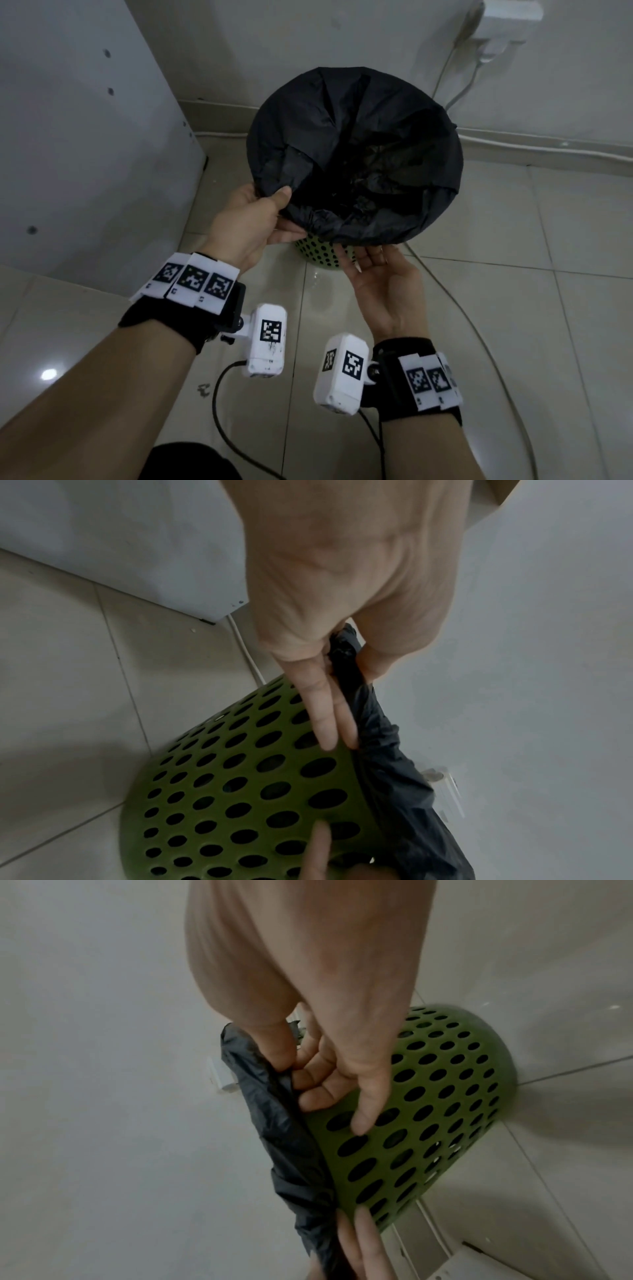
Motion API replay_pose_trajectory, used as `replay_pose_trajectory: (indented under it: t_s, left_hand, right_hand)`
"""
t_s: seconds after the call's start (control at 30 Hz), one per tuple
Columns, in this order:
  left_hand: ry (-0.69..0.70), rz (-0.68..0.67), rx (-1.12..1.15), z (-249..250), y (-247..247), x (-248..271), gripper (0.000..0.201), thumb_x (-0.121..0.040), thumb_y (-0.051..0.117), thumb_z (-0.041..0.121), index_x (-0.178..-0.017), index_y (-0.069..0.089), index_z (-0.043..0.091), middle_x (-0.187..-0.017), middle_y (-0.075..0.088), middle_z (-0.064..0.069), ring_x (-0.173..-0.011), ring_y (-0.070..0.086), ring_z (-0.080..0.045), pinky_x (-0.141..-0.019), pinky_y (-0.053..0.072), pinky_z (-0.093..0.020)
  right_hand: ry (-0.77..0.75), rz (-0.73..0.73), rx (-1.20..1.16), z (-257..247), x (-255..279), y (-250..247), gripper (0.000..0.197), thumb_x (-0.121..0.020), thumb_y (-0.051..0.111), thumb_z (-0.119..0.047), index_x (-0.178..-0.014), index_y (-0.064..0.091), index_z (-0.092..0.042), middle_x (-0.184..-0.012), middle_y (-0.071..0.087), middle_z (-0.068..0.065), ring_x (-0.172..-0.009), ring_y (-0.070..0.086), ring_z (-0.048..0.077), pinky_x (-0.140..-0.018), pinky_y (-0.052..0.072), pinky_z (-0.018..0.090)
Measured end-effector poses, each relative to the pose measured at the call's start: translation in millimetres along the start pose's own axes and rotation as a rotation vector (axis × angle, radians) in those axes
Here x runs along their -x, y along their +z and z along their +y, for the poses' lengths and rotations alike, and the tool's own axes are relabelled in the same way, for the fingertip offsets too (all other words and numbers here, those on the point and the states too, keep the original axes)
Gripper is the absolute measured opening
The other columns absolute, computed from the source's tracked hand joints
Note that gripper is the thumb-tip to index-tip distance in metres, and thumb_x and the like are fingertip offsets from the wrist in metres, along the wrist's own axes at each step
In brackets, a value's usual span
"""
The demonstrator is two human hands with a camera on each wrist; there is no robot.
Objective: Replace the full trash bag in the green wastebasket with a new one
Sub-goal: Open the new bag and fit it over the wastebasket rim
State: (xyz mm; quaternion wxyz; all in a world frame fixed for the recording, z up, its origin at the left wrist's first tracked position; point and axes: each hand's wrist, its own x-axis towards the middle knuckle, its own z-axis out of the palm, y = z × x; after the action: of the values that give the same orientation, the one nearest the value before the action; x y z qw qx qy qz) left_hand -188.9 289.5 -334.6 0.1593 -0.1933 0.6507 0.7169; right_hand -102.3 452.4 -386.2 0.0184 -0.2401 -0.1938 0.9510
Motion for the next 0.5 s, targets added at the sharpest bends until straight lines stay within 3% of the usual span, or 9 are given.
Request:
replay_pose_trajectory:
  t_s: [0.07, 0.17, 0.27, 0.37, 0.43, 0.5]
  left_hand:
    - [-0.005, 0.000, -0.005, 0.4, 0.4, -1.0, 0.033, -0.098, 0.057, 0.016, -0.124, 0.053, -0.003, -0.091, 0.070, -0.020, -0.053, 0.069, -0.024, -0.064, 0.063, -0.043]
    - [-0.008, -0.004, -0.016, 0.0, 0.2, -2.8, 0.035, -0.098, 0.057, 0.016, -0.126, 0.051, -0.004, -0.091, 0.069, -0.022, -0.052, 0.068, -0.025, -0.062, 0.063, -0.042]
    - [-0.009, -0.025, -0.026, -1.0, 0.5, -4.0, 0.037, -0.097, 0.058, 0.016, -0.127, 0.050, -0.004, -0.098, 0.069, -0.026, -0.053, 0.067, -0.027, -0.064, 0.063, -0.046]
    - [0.006, -0.037, -0.012, -3.3, -1.6, -5.6, 0.037, -0.098, 0.058, 0.019, -0.127, 0.050, -0.002, -0.097, 0.068, -0.023, -0.054, 0.066, -0.026, -0.069, 0.062, -0.049]
    - [-0.022, -0.059, 0.041, -5.5, -3.8, -6.2, 0.040, -0.096, 0.061, 0.024, -0.128, 0.051, 0.001, -0.103, 0.069, -0.020, -0.068, 0.070, -0.029, -0.073, 0.061, -0.052]
    - [-0.086, -0.104, 0.120, -6.4, -8.7, -6.6, 0.041, -0.092, 0.066, 0.024, -0.124, 0.054, 0.001, -0.114, 0.068, -0.021, -0.094, 0.071, -0.037, -0.077, 0.059, -0.055]
  right_hand:
    - [0.005, 0.047, 0.062, -10.7, 4.3, 2.5, 0.018, -0.096, 0.053, -0.019, -0.101, 0.068, -0.009, -0.094, 0.071, 0.011, -0.096, 0.070, 0.027, -0.103, 0.049, 0.055]
    - [0.003, 0.166, 0.258, -27.6, 4.9, 9.2, 0.039, -0.092, 0.062, -0.045, -0.101, 0.070, -0.007, -0.096, 0.072, 0.014, -0.096, 0.071, 0.028, -0.093, 0.056, 0.047]
    - [-0.017, 0.255, 0.368, -31.9, -2.4, 17.9, 0.022, -0.091, 0.069, -0.029, -0.103, 0.070, -0.011, -0.096, 0.068, 0.013, -0.093, 0.063, 0.026, -0.080, 0.058, 0.038]
    - [0.014, 0.275, 0.333, -32.3, -5.7, 24.3, 0.012, -0.093, 0.068, -0.023, -0.101, 0.068, -0.014, -0.087, 0.071, 0.005, -0.088, 0.063, 0.022, -0.082, 0.054, 0.036]
    - [0.029, 0.260, 0.357, -33.7, -7.2, 20.7, 0.012, -0.092, 0.069, -0.026, -0.101, 0.068, -0.018, -0.086, 0.073, 0.001, -0.088, 0.064, 0.019, -0.085, 0.050, 0.036]
    - [0.075, 0.236, 0.399, -31.3, -5.9, 18.2, 0.019, -0.088, 0.072, -0.027, -0.104, 0.068, -0.018, -0.087, 0.072, 0.000, -0.091, 0.064, 0.020, -0.089, 0.051, 0.040]
